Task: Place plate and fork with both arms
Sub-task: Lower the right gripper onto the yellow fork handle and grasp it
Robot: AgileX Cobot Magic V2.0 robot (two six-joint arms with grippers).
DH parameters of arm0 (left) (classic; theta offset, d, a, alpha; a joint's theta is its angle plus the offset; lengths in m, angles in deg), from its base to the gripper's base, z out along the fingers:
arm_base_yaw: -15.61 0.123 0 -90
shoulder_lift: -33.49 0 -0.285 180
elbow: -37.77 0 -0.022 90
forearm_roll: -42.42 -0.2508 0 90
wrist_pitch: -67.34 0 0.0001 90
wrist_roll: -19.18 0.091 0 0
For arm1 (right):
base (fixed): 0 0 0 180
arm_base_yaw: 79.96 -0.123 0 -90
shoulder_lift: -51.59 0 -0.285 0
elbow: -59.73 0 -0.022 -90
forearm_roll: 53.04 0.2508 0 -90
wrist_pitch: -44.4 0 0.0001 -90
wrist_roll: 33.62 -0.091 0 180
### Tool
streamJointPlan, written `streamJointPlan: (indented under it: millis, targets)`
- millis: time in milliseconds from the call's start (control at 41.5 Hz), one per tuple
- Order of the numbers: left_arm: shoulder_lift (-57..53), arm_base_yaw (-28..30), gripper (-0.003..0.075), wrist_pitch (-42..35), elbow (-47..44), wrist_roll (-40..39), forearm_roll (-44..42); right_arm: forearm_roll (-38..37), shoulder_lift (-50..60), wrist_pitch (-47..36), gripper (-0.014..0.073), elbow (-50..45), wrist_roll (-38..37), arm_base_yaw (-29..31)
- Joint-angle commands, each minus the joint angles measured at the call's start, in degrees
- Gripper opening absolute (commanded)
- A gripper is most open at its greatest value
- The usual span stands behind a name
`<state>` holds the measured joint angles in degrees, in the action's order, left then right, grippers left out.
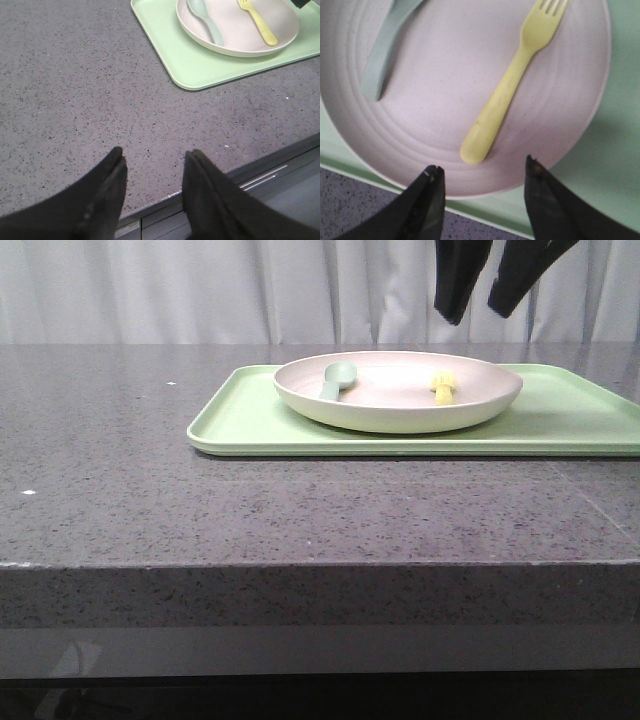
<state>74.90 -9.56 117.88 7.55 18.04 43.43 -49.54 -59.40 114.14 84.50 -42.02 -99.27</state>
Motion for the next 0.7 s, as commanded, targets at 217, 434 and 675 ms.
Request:
streamJointPlan:
  millis: [217,434,675]
  targets:
    - [0.27,-0.32,0.0281,-3.61,1.42,0.2,0.21,-1.67,-5.14,1.27,0.0372,10.92,-6.71,0.22]
    - [0.27,-0.32,0.0281,-3.61,1.42,0.2,0.21,-2.79,-9.98,3.87,0.0372,16.26,-9.93,0.65]
    - [0.27,-0.32,0.0281,-3.61,1.42,0.2,0.21,-2.73,-12.57,4.84,0.0372,16.9,-11.66,2.16]
